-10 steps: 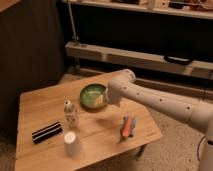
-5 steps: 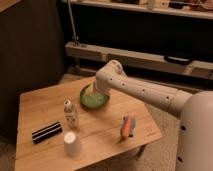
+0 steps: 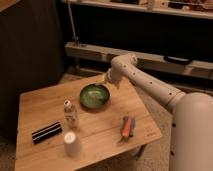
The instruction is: Drag the ceramic bowl in a circle
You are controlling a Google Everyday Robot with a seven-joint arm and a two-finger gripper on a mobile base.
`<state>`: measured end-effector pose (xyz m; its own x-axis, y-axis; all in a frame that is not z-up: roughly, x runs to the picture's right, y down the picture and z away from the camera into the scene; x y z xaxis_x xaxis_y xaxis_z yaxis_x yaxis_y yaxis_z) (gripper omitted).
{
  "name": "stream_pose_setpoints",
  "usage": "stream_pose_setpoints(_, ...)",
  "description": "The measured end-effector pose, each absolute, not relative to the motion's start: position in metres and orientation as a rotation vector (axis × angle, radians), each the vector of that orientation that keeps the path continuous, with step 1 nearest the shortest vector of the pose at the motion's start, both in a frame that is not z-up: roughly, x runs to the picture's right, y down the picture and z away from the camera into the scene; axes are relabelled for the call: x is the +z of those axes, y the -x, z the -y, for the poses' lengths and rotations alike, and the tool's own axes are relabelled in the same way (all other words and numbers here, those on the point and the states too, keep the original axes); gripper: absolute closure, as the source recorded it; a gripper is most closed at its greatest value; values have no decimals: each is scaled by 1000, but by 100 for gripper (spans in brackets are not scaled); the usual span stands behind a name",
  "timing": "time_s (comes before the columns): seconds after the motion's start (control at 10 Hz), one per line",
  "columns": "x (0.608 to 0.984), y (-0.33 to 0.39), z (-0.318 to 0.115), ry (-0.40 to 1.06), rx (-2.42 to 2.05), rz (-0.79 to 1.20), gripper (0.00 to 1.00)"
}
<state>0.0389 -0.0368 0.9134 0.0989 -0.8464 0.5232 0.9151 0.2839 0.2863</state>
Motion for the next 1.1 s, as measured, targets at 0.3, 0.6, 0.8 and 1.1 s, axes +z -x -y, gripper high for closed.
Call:
stream_pose_setpoints(0.3, 915, -59, 13, 108, -1210, 865, 20)
stream_pose_setpoints(0.6, 903, -56, -7, 50, -1248, 873, 20)
stream_pose_setpoints(0.8, 897, -52, -19, 4, -1288, 824, 20)
stream_pose_setpoints(1.1, 902, -37, -34, -24, -1282, 742, 20)
